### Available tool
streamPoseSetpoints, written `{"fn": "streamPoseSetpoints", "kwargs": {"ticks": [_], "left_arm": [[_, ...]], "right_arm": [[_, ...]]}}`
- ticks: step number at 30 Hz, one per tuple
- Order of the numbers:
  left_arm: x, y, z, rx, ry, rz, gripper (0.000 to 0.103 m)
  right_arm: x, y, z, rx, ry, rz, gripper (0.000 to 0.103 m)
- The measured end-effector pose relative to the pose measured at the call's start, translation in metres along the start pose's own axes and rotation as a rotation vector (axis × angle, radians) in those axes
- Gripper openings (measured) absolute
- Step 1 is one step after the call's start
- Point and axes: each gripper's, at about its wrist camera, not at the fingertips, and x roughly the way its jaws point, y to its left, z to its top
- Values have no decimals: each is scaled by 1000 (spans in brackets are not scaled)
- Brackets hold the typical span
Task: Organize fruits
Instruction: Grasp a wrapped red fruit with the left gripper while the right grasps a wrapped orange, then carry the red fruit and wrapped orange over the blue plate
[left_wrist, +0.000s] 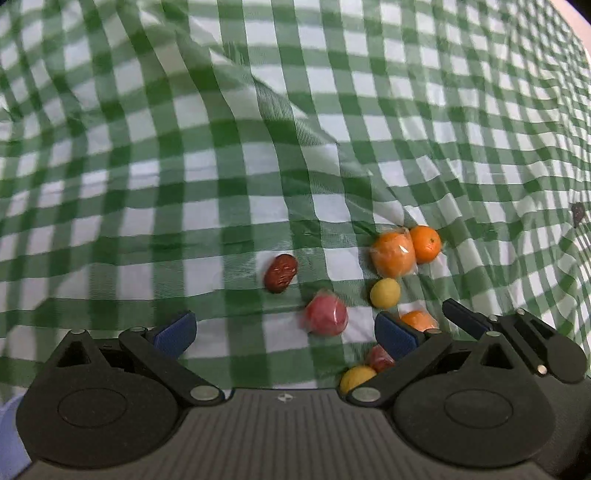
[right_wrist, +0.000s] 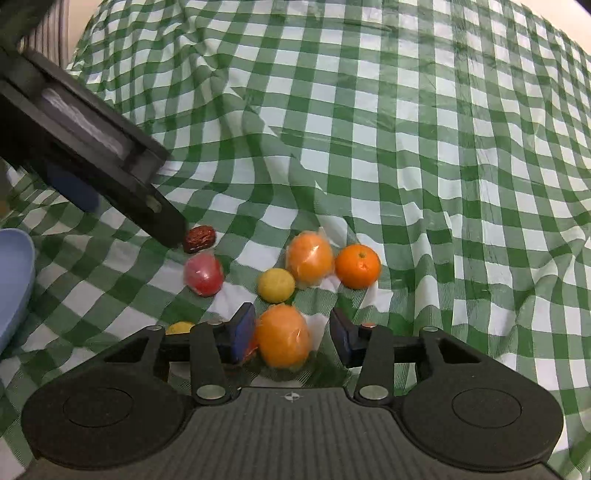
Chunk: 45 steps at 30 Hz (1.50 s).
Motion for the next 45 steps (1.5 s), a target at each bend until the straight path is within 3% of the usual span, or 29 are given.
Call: {"fn": "streamPoseSetpoints", "kwargs": {"ticks": [2,8,9,11,12,13,14,15,22,26,34,40,45], "left_arm": [[15,-1,4,-16,30,-14,103],[41,-2,7,-17,74,-22,101],[47,0,7,-23,88,-23,93],[51,-2,5,-5,75,-6,91],[49,-5,4,21,55,8,78],[47,-8,4,53,38,18,54],[44,-10,3,77,27,6,37],[41,-10,4,83,35,-15,32],[-20,-3,-11,81,-46,-75,31],[-77,11,-34,48,-88,-88,32],[-204,74,-111,-45,-145,-26,31],[-269,115,-176,-126,-174,43,31],[-300,142,-217,-190,-189,53,31]], "right_arm": [[8,-6,2,44,24,7,55],[4,-4,3,-5,78,37,50],[4,-3,2,-27,72,30,50],[6,4,1,-86,75,20,46],[10,8,0,-112,113,21,40],[12,11,-2,-135,115,12,34],[9,16,-3,-161,105,-2,33],[5,19,-3,-182,101,-8,33],[-51,10,13,-79,0,-141,33],[-94,15,20,3,-33,-150,33],[-193,81,15,109,-17,100,33],[-241,161,1,27,8,262,33],[-265,211,-12,-40,38,312,33]]}}
